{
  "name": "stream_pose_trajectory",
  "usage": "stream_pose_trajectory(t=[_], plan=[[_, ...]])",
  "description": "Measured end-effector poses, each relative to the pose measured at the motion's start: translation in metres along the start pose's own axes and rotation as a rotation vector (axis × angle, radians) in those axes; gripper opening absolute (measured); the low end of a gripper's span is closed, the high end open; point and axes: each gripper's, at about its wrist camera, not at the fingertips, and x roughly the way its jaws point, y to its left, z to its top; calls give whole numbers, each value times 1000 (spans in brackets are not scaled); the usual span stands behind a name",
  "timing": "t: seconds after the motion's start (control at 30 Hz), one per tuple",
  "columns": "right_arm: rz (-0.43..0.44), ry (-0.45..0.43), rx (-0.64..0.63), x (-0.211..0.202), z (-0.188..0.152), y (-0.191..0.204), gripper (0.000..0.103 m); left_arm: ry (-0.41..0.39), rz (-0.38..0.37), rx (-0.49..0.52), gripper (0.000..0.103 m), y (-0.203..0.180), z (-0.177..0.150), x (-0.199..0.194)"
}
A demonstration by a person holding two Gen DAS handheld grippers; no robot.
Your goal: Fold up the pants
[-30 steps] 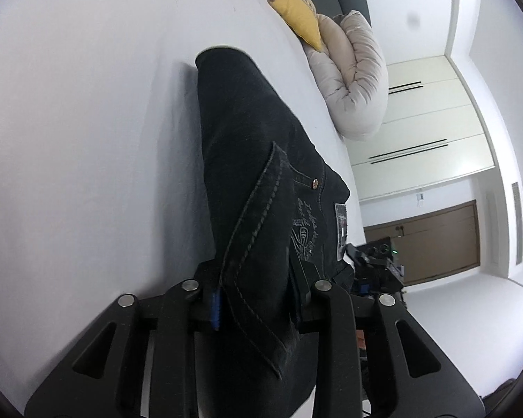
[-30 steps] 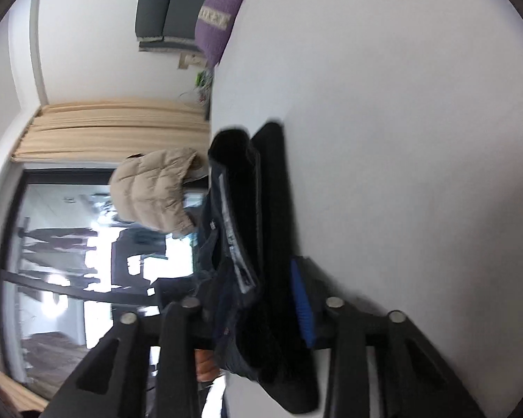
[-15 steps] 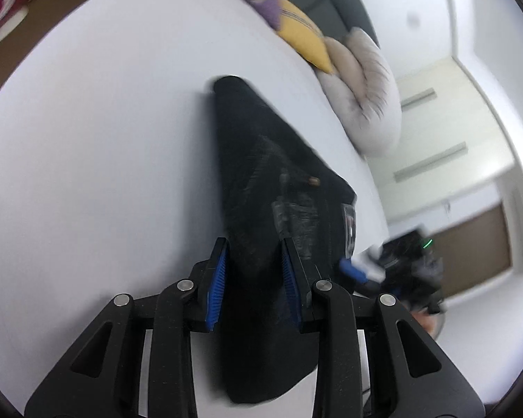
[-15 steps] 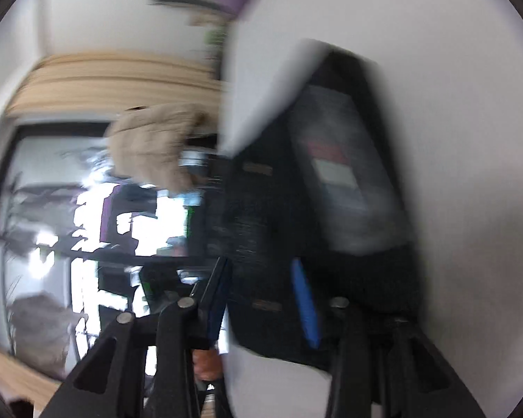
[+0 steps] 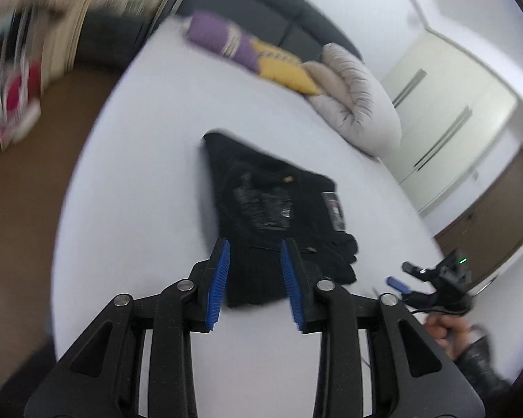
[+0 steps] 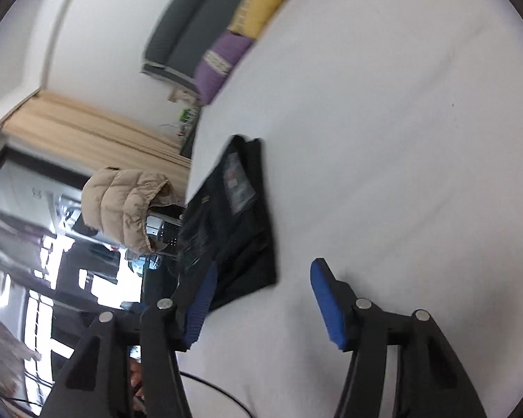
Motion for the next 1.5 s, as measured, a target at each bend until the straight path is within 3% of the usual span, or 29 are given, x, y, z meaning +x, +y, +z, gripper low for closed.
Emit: stream_pose_trajectory(t=[0.03,0.07,0.1,0.17,0.2,0.3,0.37,0.53,0.6,0.7,0.73,0.87,0.9,1.03,1.17,1.5], plan=[[-2,-28,-35,-9,-10,15,60,-28,24,47,32,-22,-2,-10],[-1,-45,-58,-16,-16,26,60,-64,73,103,48,-44,-7,-24],[-2,-55,-75,-24,-19,32,60,-100,109,148,75,-56,-16,-42],[-24,-104,-163,-37,-30,66,65,-207,180,234,98,-94,-23,-69],[-33,-129,-204,-46,-33,78,68,-288,206,293,103,-114,-30,-88],[-71,-238,-336,-69,-44,133,90,-452,258,454,103,-170,-45,-128],[-70,-338,-424,-91,-53,169,103,-459,314,494,103,-190,-47,-140],[-105,-555,-594,-139,-78,240,103,-406,442,446,103,-223,-49,-166],[-128,-648,-651,-157,-93,263,103,-389,440,433,103,-228,-52,-173],[-178,-717,-682,-168,-109,272,103,-336,433,365,103,-217,-56,-170],[-194,-707,-686,-167,-110,271,103,-311,443,345,103,-214,-58,-166],[-315,-475,-628,-135,-103,256,103,-173,460,232,103,-190,-68,-137],[-340,-459,-599,-129,-102,248,103,-153,469,215,103,-184,-68,-125],[-442,-413,-529,-110,-101,229,103,-89,518,169,103,-165,-74,-93],[-514,-417,-602,-97,-105,233,103,-59,529,153,103,-154,-73,-70],[-556,-323,-674,-65,-119,230,103,-7,538,139,103,-132,-74,-39]])
